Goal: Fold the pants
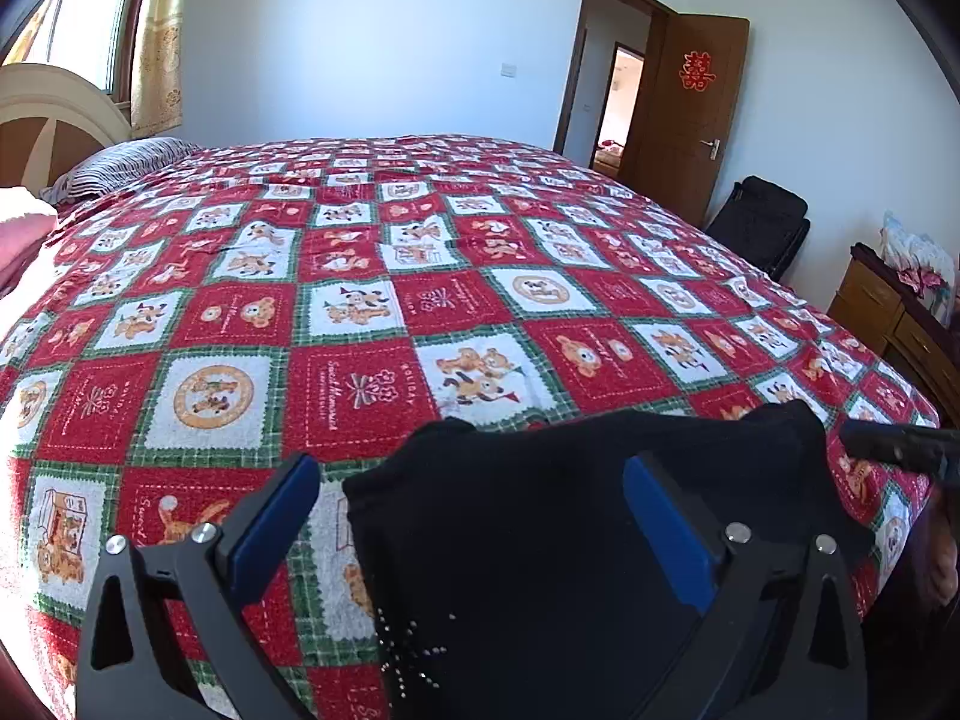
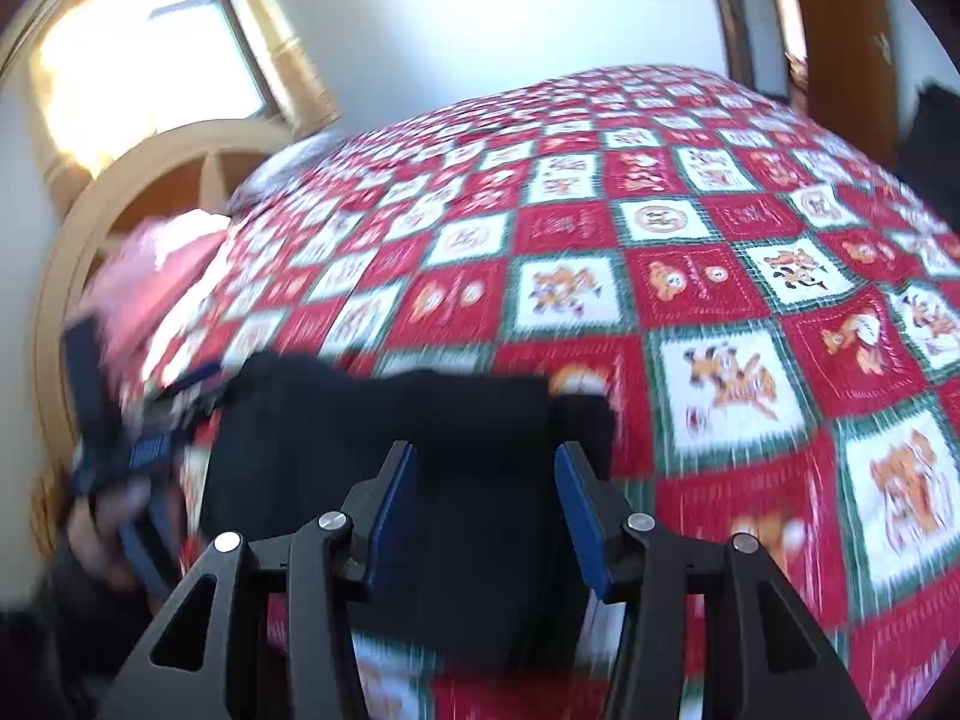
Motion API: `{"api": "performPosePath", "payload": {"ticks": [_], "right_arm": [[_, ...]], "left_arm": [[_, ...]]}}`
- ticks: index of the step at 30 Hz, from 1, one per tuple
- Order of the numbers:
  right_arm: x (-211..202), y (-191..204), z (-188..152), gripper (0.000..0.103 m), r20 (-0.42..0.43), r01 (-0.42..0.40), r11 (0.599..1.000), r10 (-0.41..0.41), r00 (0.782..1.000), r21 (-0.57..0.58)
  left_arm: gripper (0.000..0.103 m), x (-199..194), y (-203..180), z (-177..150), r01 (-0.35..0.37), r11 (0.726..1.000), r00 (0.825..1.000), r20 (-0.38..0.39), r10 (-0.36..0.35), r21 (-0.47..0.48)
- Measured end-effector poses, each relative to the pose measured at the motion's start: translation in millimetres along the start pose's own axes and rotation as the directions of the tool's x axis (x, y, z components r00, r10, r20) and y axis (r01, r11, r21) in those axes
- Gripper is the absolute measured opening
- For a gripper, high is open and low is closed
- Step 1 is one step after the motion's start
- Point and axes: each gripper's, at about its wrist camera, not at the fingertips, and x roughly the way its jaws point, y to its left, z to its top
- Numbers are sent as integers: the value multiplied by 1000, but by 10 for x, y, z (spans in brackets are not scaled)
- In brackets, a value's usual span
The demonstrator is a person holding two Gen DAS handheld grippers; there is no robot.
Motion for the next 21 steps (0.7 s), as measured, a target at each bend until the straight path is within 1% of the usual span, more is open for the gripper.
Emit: {"api": "performPosePath", "payload": {"ticks": [3, 4, 5, 6, 8, 11, 13, 14, 15, 16, 18, 19, 21], "right_arm": [[329, -176, 171, 50, -30, -19, 996, 22, 999, 87], [439, -241, 184, 49, -52, -49, 991, 56, 997, 121], [470, -268, 174, 40, -60, -81, 986, 91, 994, 146], [485, -282, 162, 27, -57, -94, 983, 103, 993, 156], [440, -264, 131, 11, -43, -98, 985, 105, 994, 142], [205, -213, 116, 10, 29, -97, 988, 95, 995, 117], [95, -164, 144, 10, 72, -62, 995, 56, 996, 84], [115, -158, 159, 10, 69, -2, 997, -3, 998, 75], [155, -191, 163, 10, 59, 33, 996, -38, 998, 77], [210, -241, 152, 10, 45, 47, 995, -51, 998, 91], [390, -332, 108, 10, -1, 51, 992, -51, 999, 113], [435, -351, 76, 10, -3, 58, 992, -58, 998, 109], [388, -373, 69, 12, 8, 57, 992, -59, 998, 112]], "left_arm": [[103, 76, 58, -39, -17, 1000, 1000, -18, 17, -13], [103, 86, 80, -52, -16, 1000, 1000, -26, 15, -21], [103, 95, 102, -63, -15, 999, 999, -32, 14, -28], [103, 105, 124, -73, -16, 999, 999, -36, 15, -35], [103, 98, 144, -78, -17, 999, 999, -33, 16, -42], [103, 93, 125, -80, -26, 999, 999, -22, 25, -37], [103, 137, 86, -75, -42, 999, 999, -25, 41, -15], [103, 166, 73, -71, -47, 999, 998, -33, 47, -9], [103, 203, 63, -68, -51, 999, 998, -40, 51, -4], [103, 245, 63, -66, -58, 998, 997, -50, 58, 2], [103, 337, 73, -82, -72, 997, 993, -88, 73, 14], [103, 343, 92, -89, -62, 998, 994, -90, 61, -1], [103, 312, 115, -101, -57, 998, 995, -83, 55, -17]]}}
